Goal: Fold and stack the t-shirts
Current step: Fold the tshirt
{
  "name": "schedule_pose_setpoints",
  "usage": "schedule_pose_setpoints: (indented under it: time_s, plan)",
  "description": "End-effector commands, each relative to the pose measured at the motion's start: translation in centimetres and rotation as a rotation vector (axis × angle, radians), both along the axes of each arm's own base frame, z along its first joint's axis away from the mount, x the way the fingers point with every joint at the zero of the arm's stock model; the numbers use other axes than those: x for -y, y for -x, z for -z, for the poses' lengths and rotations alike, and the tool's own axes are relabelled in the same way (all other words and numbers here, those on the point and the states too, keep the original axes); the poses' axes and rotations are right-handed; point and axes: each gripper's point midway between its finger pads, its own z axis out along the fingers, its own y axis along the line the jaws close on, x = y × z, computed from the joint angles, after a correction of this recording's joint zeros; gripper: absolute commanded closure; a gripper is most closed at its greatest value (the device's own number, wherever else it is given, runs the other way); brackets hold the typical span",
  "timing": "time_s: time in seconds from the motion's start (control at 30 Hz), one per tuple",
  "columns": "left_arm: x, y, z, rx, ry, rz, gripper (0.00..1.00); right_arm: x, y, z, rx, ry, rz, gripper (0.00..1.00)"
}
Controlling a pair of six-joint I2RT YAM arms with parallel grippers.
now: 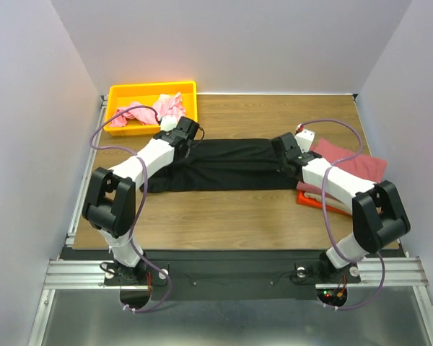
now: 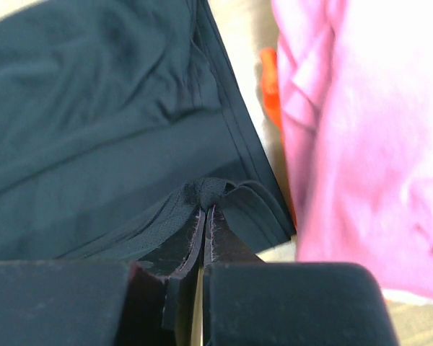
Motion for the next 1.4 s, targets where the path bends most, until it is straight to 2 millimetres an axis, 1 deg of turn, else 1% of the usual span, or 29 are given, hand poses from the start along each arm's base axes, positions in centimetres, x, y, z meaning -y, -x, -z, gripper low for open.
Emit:
schedule_pose_setpoints:
  time_s: [0.0, 0.17, 0.27, 0.3, 0.37, 0.4, 0.43, 0.47, 0.5, 0.53, 0.57, 0.6, 0.63, 0.67, 0.7, 0.77, 0.8, 0.87, 0.9, 0.93, 0.97, 1.0, 1.03, 1.13, 1.2, 1.27, 1.3, 1.37]
  plan:
    - [0.6, -3.3, -1.8, 0.076, 0.018, 0.036, 1.0, 0.1, -3.0, -2.0, 0.08, 0.012, 0.013, 0.99]
    - [0.8, -5.1, -0.9, 0.059, 0.0, 0.053, 1.0, 0.5, -4.3, -1.3, 0.06, 0.018, 0.02, 1.0]
    - [0.2, -5.8, -0.7, 0.055, -0.006, 0.038, 1.0, 0.6, -4.9, -0.4, 0.04, 0.021, 0.025, 1.0]
    - [0.2, -6.3, -0.4, 0.061, 0.003, 0.04, 0.95, 0.7, -5.2, -0.3, 0.039, 0.018, 0.029, 1.0]
    - [-0.5, -7.2, -0.6, 0.07, 0.016, 0.035, 0.9, 0.9, -5.8, 0.3, 0.027, 0.023, 0.04, 1.0]
    - [-0.6, -7.4, -0.2, 0.057, 0.018, 0.038, 0.78, 1.1, -6.0, 0.5, 0.023, 0.024, 0.045, 0.99]
    - [-0.7, -7.6, -0.3, 0.061, 0.016, 0.034, 0.68, 1.1, -6.3, 0.7, 0.02, 0.025, 0.048, 0.97]
    - [-0.7, -8.0, -0.6, 0.069, 0.016, 0.035, 0.56, 1.0, -6.8, 0.9, 0.017, 0.027, 0.049, 0.91]
    - [-1.0, -8.2, -0.6, 0.071, 0.012, 0.03, 0.39, 0.9, -7.0, 1.0, 0.015, 0.027, 0.049, 0.8]
    - [-1.0, -8.5, -0.8, 0.078, 0.016, 0.026, 0.23, 0.9, -7.2, 1.1, 0.015, 0.028, 0.05, 0.76]
    - [-1.1, -8.6, -1.1, 0.081, 0.015, 0.026, 0.02, 0.8, -7.4, 1.1, 0.014, 0.029, 0.049, 0.71]
    - [-1.2, -8.8, -1.9, 0.092, 0.017, 0.019, 0.02, 0.6, -7.7, 0.9, 0.019, 0.024, 0.045, 0.64]
    - [-1.4, -8.9, -2.3, 0.101, 0.014, 0.01, 0.02, 0.5, -7.8, 0.8, 0.021, 0.019, 0.041, 0.41]
    - [-1.4, -8.8, -2.8, 0.109, 0.019, 0.01, 0.02, 0.4, -7.8, 0.5, 0.026, 0.013, 0.035, 0.31]
    - [-1.3, -8.6, -3.5, 0.127, 0.038, 0.01, 0.02, 0.3, -7.5, 0.0, 0.034, 0.001, 0.029, 0.17]
    - [-1.3, -8.0, -3.9, 0.142, 0.056, 0.012, 0.02, 0.3, -7.1, -0.5, 0.043, -0.012, 0.027, 0.08]
    - [-1.4, -7.3, -4.0, 0.146, 0.071, 0.005, 0.02, 0.1, -6.9, -0.9, 0.048, -0.029, 0.016, 0.05]
    - [-0.7, -6.6, -3.9, 0.146, 0.118, 0.029, 0.02, 0.0, -6.1, -1.4, 0.053, -0.047, -0.008, 0.03]
    - [0.2, -6.0, -3.5, 0.14, 0.172, 0.064, 0.02, -0.7, -5.8, -1.6, 0.05, -0.075, -0.039, 0.03]
    - [0.7, -5.6, -3.2, 0.137, 0.198, 0.083, 0.02, -0.8, -5.3, -1.6, 0.048, -0.089, -0.055, 0.03]
    - [1.2, -5.3, -2.7, 0.135, 0.226, 0.101, 0.02, -1.2, -5.0, -1.6, 0.043, -0.106, -0.079, 0.03]
    - [1.7, -4.4, -1.8, 0.118, 0.251, 0.121, 0.02, -2.1, -4.8, -1.5, 0.036, -0.142, -0.121, 0.03]
    - [2.6, -3.8, -1.3, 0.101, 0.294, 0.14, 0.02, -2.5, -4.6, -1.8, 0.042, -0.162, -0.143, 0.03]
    - [3.0, -2.0, 0.2, 0.071, 0.32, 0.151, 0.02, -3.7, -3.7, -1.1, 0.024, -0.203, -0.207, 0.03]
    - [2.8, -1.2, 0.6, 0.078, 0.341, 0.126, 0.02, -4.1, -3.5, -0.9, 0.029, -0.216, -0.232, 0.02]
    - [3.6, -1.3, 0.6, 0.114, 0.384, 0.131, 0.02, -4.7, -3.6, -0.5, 0.026, -0.232, -0.265, 0.02]
    - [4.9, -1.8, 0.5, 0.153, 0.44, 0.185, 0.02, -5.0, -3.8, -0.1, 0.017, -0.237, -0.274, 0.02]
    - [5.8, -2.5, 0.6, 0.165, 0.467, 0.206, 0.02, -5.4, -4.0, 0.4, 0.002, -0.242, -0.287, 0.01]
